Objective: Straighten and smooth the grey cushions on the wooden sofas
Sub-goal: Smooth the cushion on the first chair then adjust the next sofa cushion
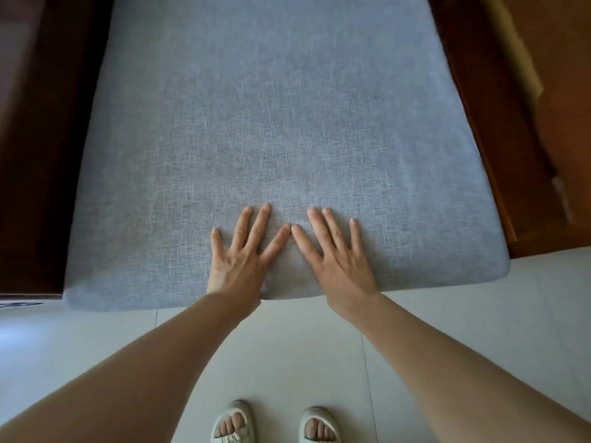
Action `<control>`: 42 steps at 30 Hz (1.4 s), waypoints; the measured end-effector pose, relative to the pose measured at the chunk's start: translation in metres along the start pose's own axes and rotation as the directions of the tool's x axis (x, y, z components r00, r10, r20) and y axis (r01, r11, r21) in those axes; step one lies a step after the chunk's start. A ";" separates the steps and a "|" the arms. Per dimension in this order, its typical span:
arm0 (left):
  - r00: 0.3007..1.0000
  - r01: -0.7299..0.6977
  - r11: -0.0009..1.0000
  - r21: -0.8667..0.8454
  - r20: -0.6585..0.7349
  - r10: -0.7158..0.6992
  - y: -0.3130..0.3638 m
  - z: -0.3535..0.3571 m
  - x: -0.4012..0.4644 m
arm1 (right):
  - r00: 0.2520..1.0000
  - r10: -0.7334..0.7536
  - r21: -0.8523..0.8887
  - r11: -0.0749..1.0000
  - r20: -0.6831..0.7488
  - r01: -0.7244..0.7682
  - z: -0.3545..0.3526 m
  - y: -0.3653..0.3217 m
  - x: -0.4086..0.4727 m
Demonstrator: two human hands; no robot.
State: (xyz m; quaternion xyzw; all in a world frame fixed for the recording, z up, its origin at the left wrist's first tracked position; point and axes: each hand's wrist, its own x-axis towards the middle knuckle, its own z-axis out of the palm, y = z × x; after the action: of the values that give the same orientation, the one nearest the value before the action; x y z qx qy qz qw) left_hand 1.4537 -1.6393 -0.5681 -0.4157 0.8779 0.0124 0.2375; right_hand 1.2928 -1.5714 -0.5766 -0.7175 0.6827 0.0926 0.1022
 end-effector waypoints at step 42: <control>0.984 0.066 0.991 -0.118 -0.159 -0.085 0.173 -0.038 0.067 | 0.943 0.257 -0.111 0.952 -0.211 -0.285 0.050 0.155 -0.057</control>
State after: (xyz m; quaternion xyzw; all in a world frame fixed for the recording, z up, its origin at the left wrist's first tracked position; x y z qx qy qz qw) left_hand 1.2749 -1.5826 -0.5931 -0.4610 0.8759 0.0183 0.1412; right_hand 1.1353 -1.5100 -0.6127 -0.6275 0.7736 0.0833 -0.0290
